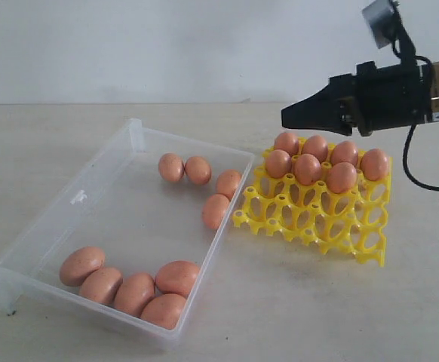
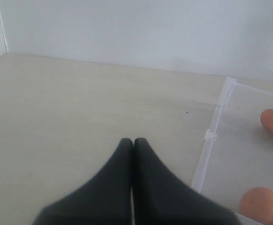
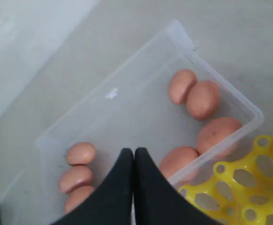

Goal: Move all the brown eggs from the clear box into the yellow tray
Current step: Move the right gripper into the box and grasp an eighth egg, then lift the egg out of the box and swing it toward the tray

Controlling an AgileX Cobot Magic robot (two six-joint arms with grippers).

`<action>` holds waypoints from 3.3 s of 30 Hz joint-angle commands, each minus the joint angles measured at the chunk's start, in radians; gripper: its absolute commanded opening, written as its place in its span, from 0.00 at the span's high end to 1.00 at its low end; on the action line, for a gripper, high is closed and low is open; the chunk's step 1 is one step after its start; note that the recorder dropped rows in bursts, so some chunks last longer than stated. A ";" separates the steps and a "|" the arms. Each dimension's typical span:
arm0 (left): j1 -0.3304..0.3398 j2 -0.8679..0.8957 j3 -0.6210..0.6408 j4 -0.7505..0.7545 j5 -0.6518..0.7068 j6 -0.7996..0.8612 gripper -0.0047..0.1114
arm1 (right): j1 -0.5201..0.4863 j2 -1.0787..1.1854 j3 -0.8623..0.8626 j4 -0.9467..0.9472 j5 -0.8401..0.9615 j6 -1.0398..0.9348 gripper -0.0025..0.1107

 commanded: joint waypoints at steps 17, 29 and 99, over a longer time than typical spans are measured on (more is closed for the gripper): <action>-0.005 0.003 -0.004 -0.004 0.004 0.007 1.00 | 0.597 0.248 -0.739 1.504 1.987 -1.918 0.98; -0.005 0.003 -0.004 -0.004 0.004 0.007 1.00 | 0.597 0.440 -0.892 1.908 2.211 -2.104 0.96; -0.005 0.003 -0.004 0.045 0.040 0.112 0.16 | 0.611 0.563 -0.892 1.787 1.944 -1.771 0.98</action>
